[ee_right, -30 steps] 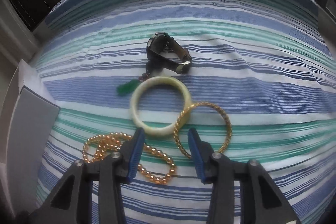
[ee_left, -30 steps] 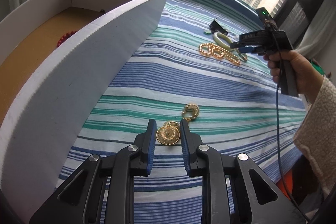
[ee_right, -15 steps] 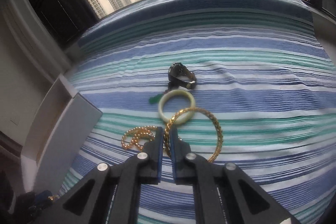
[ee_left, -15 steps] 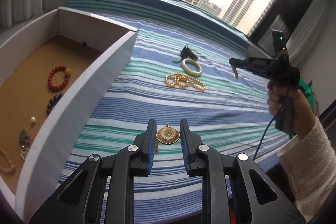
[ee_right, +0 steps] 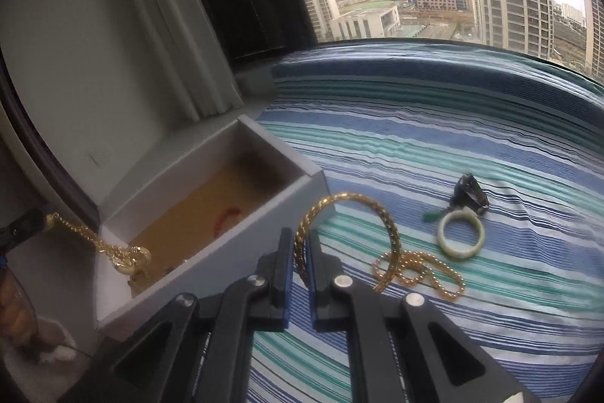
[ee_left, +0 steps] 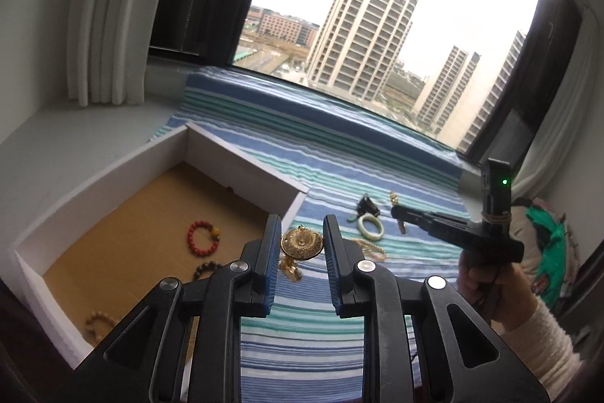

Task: Organize jewelry
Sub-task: 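Carry pendant chain into box with left tool while right tool carries gold bangle there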

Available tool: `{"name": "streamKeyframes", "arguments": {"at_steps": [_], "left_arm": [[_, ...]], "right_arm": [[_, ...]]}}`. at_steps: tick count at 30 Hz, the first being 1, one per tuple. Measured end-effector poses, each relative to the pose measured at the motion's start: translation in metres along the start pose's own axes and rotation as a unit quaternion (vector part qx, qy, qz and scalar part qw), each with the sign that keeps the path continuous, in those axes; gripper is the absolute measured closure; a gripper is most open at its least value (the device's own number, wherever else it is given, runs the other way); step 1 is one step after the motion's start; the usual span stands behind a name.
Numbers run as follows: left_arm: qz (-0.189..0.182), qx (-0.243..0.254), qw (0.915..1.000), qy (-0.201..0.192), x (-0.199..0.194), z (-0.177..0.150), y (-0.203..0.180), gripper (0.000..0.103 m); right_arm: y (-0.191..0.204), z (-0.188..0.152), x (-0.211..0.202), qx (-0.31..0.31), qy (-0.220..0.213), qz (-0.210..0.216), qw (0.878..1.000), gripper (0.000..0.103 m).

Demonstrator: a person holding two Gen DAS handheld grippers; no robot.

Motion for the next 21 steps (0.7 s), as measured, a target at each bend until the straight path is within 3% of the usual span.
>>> {"name": "streamKeyframes", "arguments": {"at_steps": [5, 8, 13, 17, 21], "left_arm": [[0.08, -0.036, 0.9961, -0.011, 0.023, 0.021, 0.071, 0.082], [0.144, -0.058, 0.9878, -0.007, 0.051, 0.024, 0.122, 0.082], [0.219, -0.101, 0.9705, 0.015, 0.091, 0.01, 0.19, 0.082], [0.262, -0.107, 0.9585, 0.034, 0.106, -0.007, 0.22, 0.082], [0.281, -0.096, 0.9542, 0.041, 0.114, -0.022, 0.22, 0.08]], "right_arm": [[0.06, 0.04, 0.035, -0.047, -0.003, 0.041, 0.998, 0.096], [0.097, 0.052, 0.067, -0.065, 0.011, 0.07, 0.995, 0.096], [0.156, 0.049, 0.136, -0.101, 0.06, 0.106, 0.987, 0.096], [0.19, 0.032, 0.185, -0.135, 0.1, 0.094, 0.981, 0.096], [0.209, 0.015, 0.219, -0.156, 0.135, 0.085, 0.975, 0.096]]}}
Point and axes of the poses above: each gripper's, at about its wrist camera, not at the fingertips, and x roughly the way its jaws point, y to its left, z to its top, the point moved 6 cm from there along x, roughly the way its jaws point, and after that the axes turned 15 degrees about -x, right-handed, at the moved point
